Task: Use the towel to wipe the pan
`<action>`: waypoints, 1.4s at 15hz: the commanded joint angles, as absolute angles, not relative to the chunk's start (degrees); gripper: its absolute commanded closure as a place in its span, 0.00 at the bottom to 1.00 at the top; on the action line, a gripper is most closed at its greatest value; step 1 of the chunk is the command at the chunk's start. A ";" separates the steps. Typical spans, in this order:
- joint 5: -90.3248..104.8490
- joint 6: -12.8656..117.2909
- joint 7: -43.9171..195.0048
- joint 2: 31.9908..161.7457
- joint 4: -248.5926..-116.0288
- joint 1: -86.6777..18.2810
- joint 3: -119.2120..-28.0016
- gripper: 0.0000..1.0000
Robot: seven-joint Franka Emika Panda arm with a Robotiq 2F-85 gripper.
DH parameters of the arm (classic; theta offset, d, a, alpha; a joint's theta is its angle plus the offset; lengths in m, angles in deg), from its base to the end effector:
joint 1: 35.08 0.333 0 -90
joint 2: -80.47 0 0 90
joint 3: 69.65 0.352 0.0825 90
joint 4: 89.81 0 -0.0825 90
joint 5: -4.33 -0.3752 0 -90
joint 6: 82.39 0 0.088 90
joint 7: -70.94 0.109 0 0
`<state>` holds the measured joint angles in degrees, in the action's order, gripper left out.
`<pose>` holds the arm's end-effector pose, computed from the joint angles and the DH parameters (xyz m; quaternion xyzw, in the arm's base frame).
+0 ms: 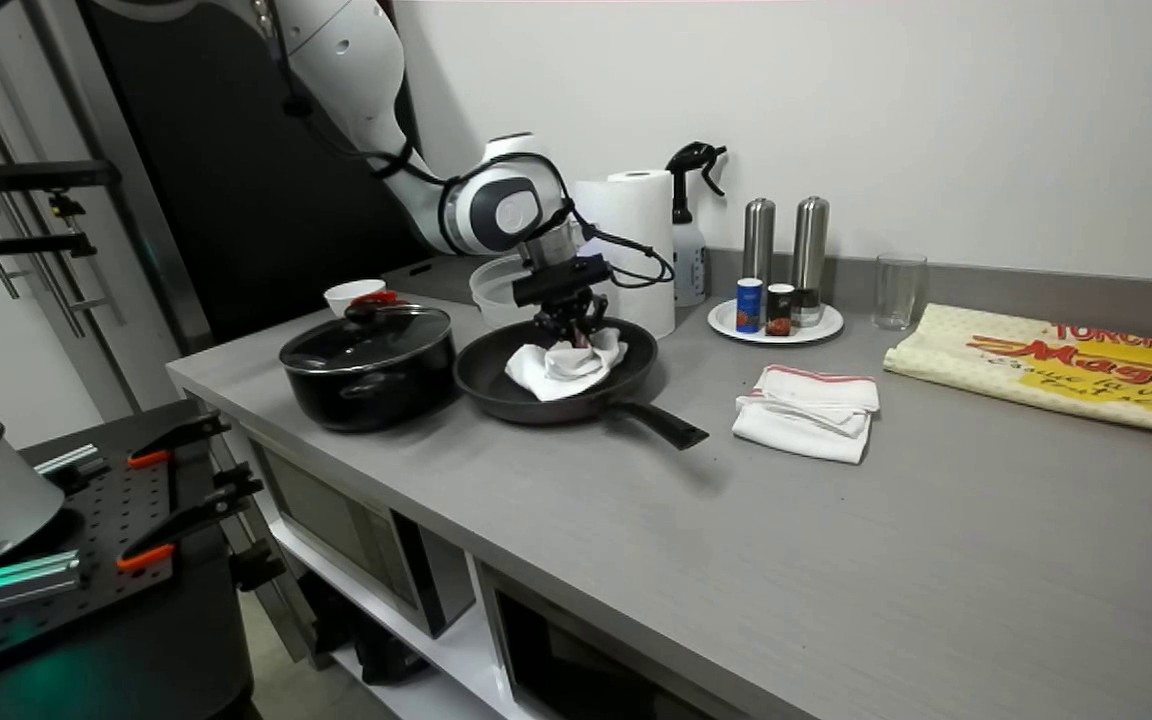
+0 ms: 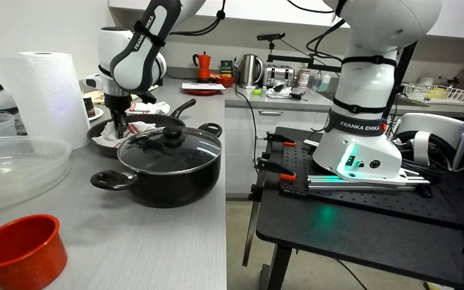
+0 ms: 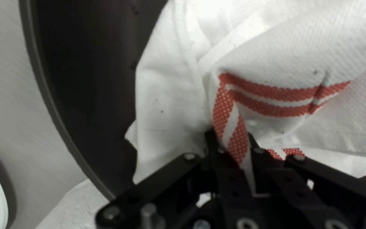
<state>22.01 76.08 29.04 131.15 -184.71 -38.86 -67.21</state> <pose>0.7135 -0.0088 0.1424 0.8792 0.4594 0.0840 0.0944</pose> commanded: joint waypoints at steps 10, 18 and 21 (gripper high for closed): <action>26.30 77.33 32.13 133.52 -185.90 -36.42 -69.73 0.98; 24.26 79.02 35.36 131.84 -186.73 -44.30 -69.80 0.98; 24.25 79.22 36.15 131.61 -186.83 -45.89 -69.99 0.98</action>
<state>25.35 77.70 35.04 130.52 -185.97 -45.03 -69.48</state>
